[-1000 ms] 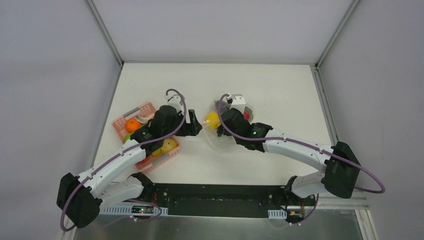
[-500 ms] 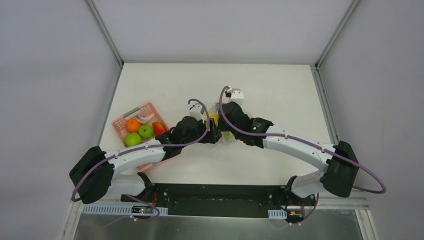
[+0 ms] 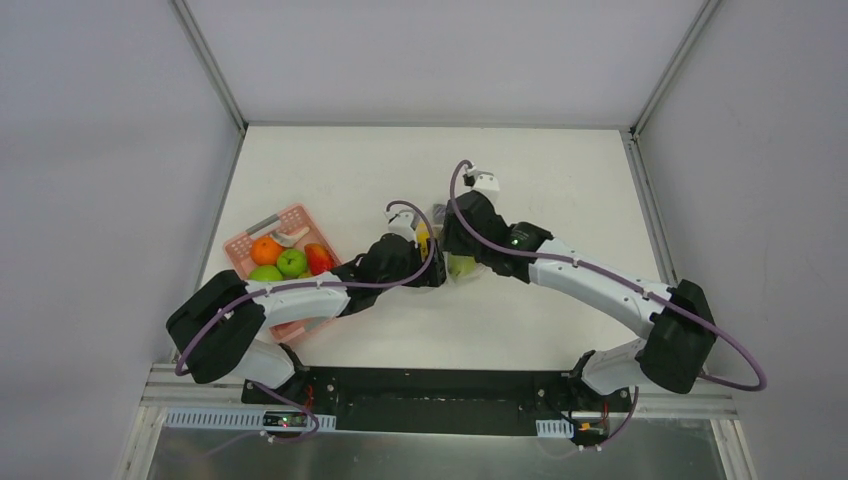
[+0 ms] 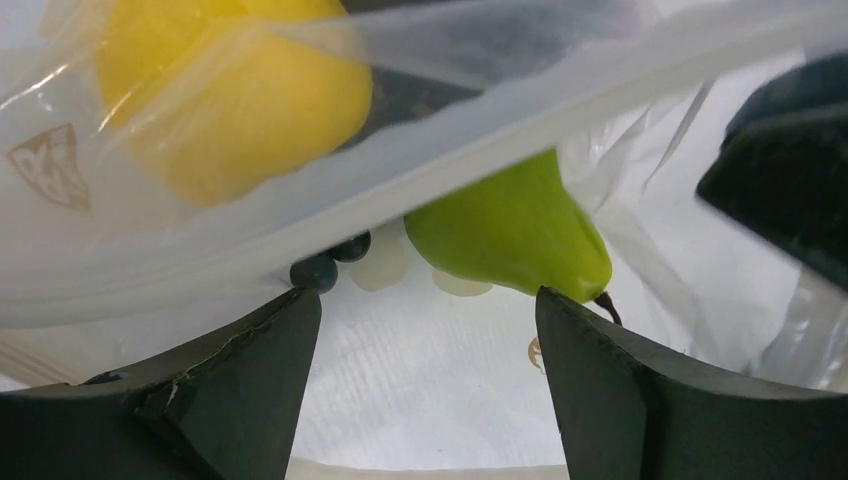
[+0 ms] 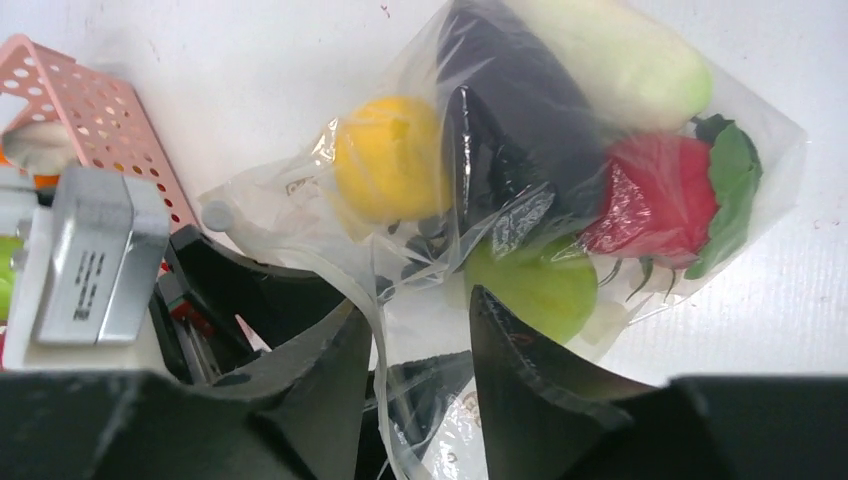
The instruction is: Open the zip-top bag and remove the fake food
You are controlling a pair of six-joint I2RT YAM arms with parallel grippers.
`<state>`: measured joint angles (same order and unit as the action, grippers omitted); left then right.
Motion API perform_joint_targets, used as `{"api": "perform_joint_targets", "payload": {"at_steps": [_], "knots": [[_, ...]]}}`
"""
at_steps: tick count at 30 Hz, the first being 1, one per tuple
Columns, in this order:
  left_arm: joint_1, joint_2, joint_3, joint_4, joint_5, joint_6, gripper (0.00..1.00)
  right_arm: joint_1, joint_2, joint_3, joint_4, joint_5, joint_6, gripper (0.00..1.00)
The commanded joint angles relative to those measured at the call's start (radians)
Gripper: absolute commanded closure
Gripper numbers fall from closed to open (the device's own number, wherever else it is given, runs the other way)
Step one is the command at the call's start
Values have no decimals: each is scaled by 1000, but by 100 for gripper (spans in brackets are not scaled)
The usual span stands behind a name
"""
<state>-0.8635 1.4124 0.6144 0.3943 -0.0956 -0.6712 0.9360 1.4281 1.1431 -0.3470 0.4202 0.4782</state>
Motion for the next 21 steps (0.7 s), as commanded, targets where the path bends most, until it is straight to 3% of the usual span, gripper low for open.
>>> {"api": "perform_joint_targets", "payload": {"at_steps": [1, 10, 16, 21], "knots": [[-9, -29, 30, 57, -12, -18, 19, -88, -75, 41, -49, -58, -5, 56], [-9, -81, 27, 25, -2, -59, 16, -251, -114, -108, -10, -216, 0, 62], [-9, -45, 65, -11, 14, -62, 16, -262, -186, -112, 72, -409, -23, 40], [-9, -17, 82, -11, 30, -66, 16, -296, -232, -69, -7, -362, -59, 34]]}}
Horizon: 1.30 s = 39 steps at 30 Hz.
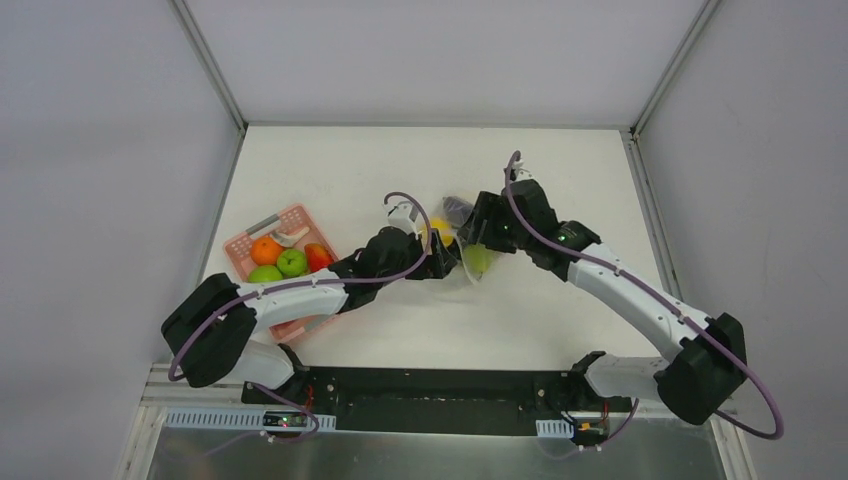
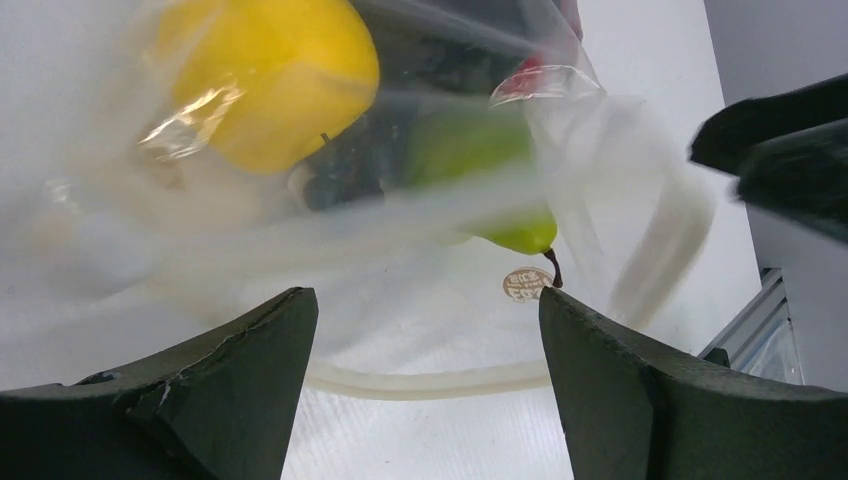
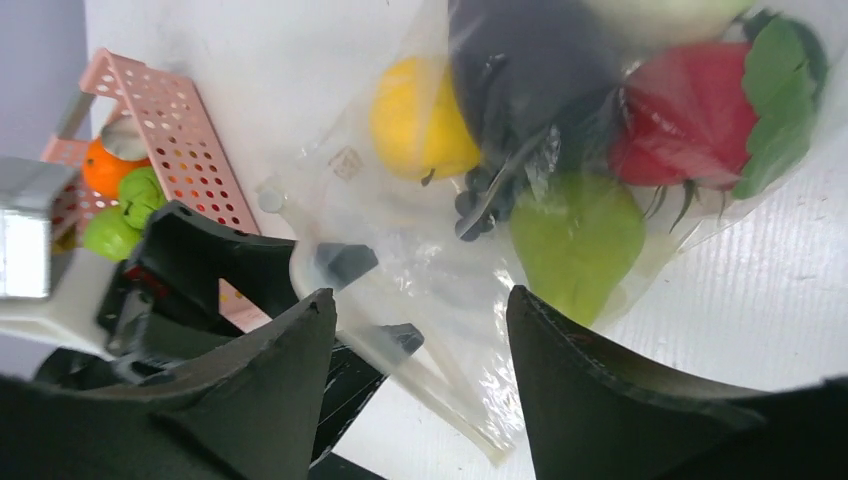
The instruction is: Open the zip-top bag and remove the fake food
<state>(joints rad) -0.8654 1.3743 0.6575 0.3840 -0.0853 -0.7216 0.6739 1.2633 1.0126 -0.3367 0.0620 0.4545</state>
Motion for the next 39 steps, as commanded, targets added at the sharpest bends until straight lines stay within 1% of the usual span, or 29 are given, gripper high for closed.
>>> {"api": "perform_joint_targets", "payload": {"at_steps": [1, 3, 6, 8, 10, 12, 15, 16, 20, 26, 32, 36, 39], "knots": [[-7, 26, 41, 0, 22, -17, 16, -55, -72, 60, -35, 14, -38, 34], [-7, 38, 47, 0, 30, -21, 16, -105, -86, 44, -55, 4, -34, 34], [-7, 58, 56, -5, 48, -23, 16, -167, -131, -7, -18, -47, -20, 35], [-7, 66, 61, -5, 54, -27, 16, -184, -130, -31, -9, -39, -16, 41], [-7, 76, 68, -1, 60, -30, 16, -191, -107, -56, -8, -27, -21, 50], [-7, 90, 81, -7, 71, -31, 16, -191, -80, -91, 8, -28, -21, 56], [-7, 111, 99, -19, 84, -35, 15, -192, -51, -152, 64, -49, -3, 63], [-7, 114, 102, -18, 84, -35, 13, -191, -43, -172, 86, -52, 7, 65], [-7, 138, 125, -25, 84, -40, 11, -190, 6, -239, 178, -121, 26, 66], [-7, 195, 179, -59, 95, -49, 8, -160, 86, -288, 310, -223, 60, 69], [-7, 246, 206, -82, 114, -61, 8, -120, 135, -291, 370, -259, 89, 73], [-7, 265, 209, -111, 107, -61, 12, -116, 139, -297, 375, -246, 100, 74], [-6, 277, 200, -123, 108, -57, 18, -116, 131, -299, 370, -224, 104, 74]]}}
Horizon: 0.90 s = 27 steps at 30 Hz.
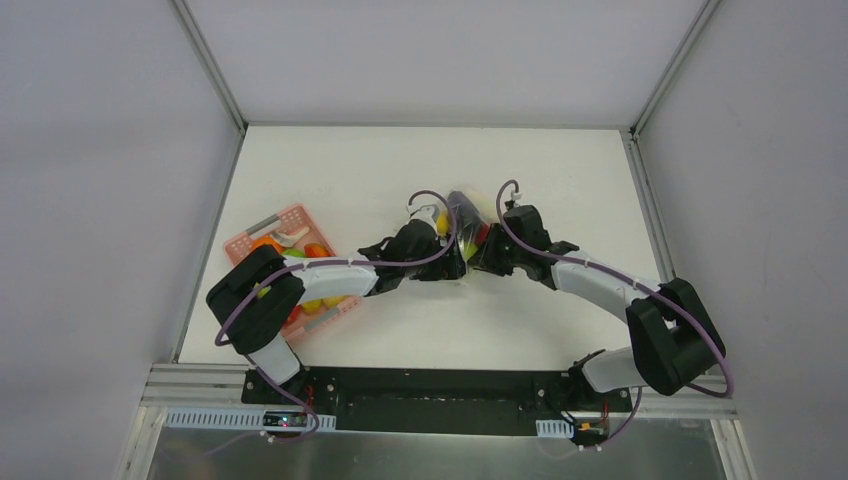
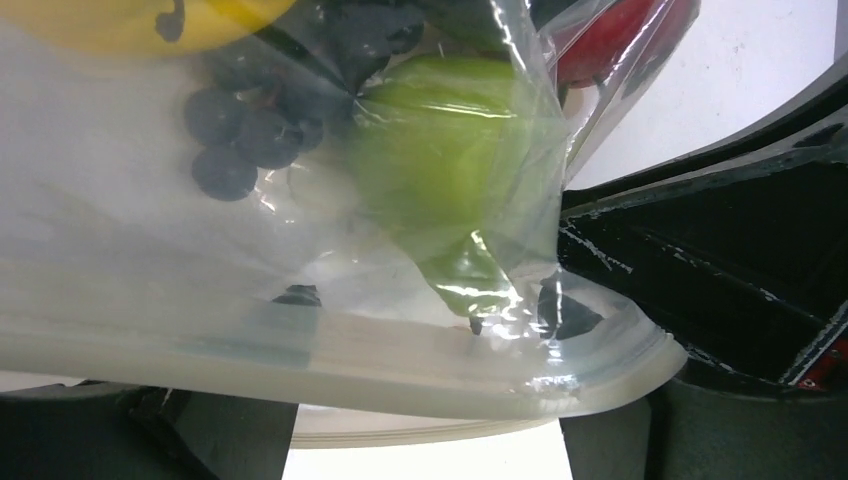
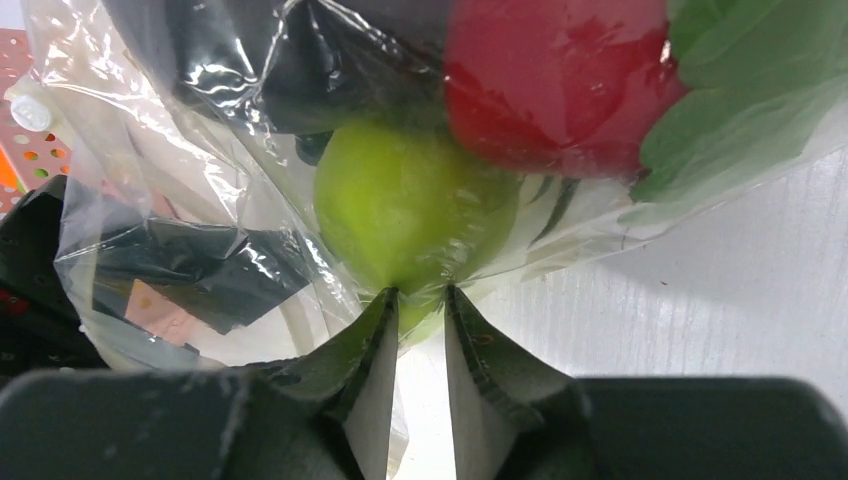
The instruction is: Open the zip-top bag and remove the fake food
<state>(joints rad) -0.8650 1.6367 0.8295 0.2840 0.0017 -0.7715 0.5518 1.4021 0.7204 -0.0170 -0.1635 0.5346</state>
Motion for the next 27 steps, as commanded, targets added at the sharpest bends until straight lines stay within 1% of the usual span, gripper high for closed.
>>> {"api": "perform_joint_targets", "payload": {"at_steps": [1, 4, 5, 7, 11, 14, 19, 23, 25, 27], "knots": [[-8, 15, 23, -23, 21, -8, 19, 6, -10, -6, 43, 14, 24, 76], [-8, 0, -3, 1, 23, -17, 21, 6, -21, 17, -22, 72, 11, 85], [-8, -11, -9, 10, 25, -14, 21, 5, -28, 29, -53, 92, 4, 87], [-8, -44, -23, 28, 28, 3, 21, 6, -51, 52, -94, 121, -20, 87], [-4, -133, -84, 85, 5, 25, 21, 4, -109, 100, -161, 211, -70, 77], [13, -173, -122, 94, -54, 18, 22, -10, -131, 124, -204, 263, -97, 69], [32, -158, -115, 75, -88, -28, 26, -80, -149, 124, -183, 233, -90, 57], [32, -127, -89, 84, -102, -60, 34, -135, -149, 132, -153, 238, -86, 47], [33, -118, -78, 92, -109, -67, 37, -172, -142, 141, -135, 233, -92, 45], [33, -104, -64, 98, -103, -69, 37, -210, -118, 159, -127, 212, -105, 45]]}}
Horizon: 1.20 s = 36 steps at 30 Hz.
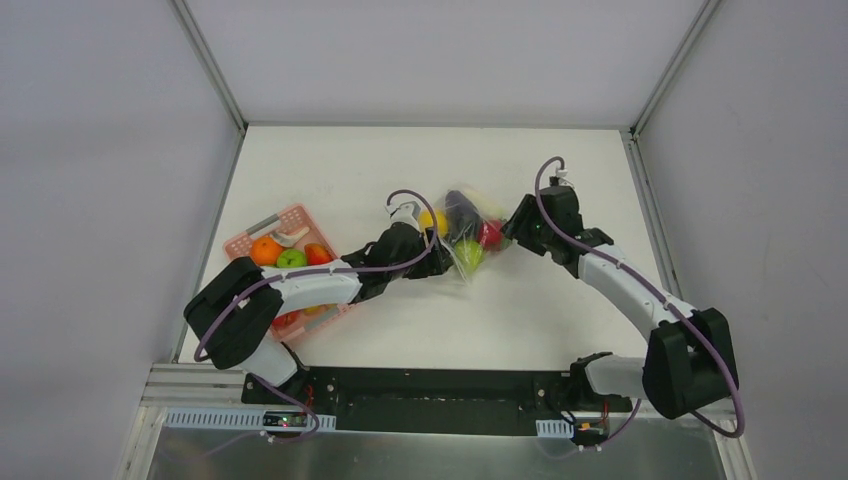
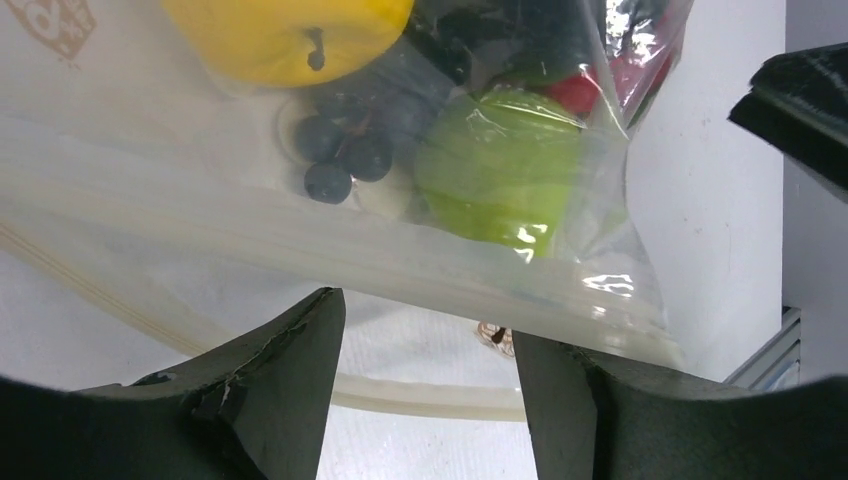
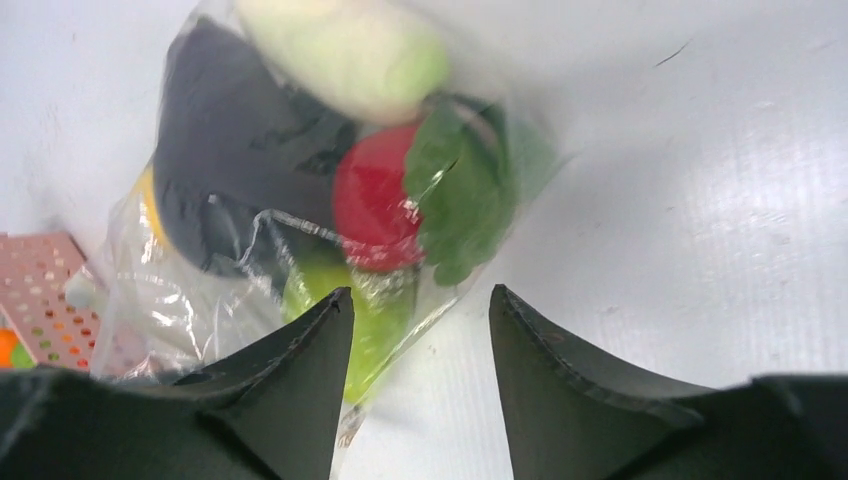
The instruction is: Open the zip-top bag and remove the fake food
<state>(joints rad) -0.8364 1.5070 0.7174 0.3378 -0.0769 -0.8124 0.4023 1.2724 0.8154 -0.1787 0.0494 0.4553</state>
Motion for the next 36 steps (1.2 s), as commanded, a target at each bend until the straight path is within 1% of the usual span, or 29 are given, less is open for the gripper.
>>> {"api": "perform_joint_targets", "payload": {"at_steps": [1, 5, 10, 13, 18, 25, 27, 32, 36], "knots": [[4, 35, 58, 42, -18, -29, 37, -72, 35, 80, 36, -7, -32, 44], [4, 72, 84, 45, -7, -39, 36, -93, 112, 123, 45, -30, -67, 41], [3, 92, 114, 26, -21, -33, 25, -94, 186, 148, 76, -38, -103, 36], [4, 110, 139, 16, -17, -27, 21, -92, 239, 154, 81, -121, -101, 34], [4, 157, 178, -8, -8, -23, 20, -31, 281, 104, 112, -177, -79, 33], [6, 205, 206, -61, -14, -25, 20, 47, 280, 20, 140, -181, -20, 34], [12, 198, 188, -55, -16, -28, 20, 55, 273, -1, 142, -180, -13, 34], [26, 112, 103, 61, 57, 3, 21, 62, 258, -13, 110, -183, -12, 34], [26, 33, 49, 71, 36, 2, 19, 74, 206, 17, 50, -161, -22, 32]]}}
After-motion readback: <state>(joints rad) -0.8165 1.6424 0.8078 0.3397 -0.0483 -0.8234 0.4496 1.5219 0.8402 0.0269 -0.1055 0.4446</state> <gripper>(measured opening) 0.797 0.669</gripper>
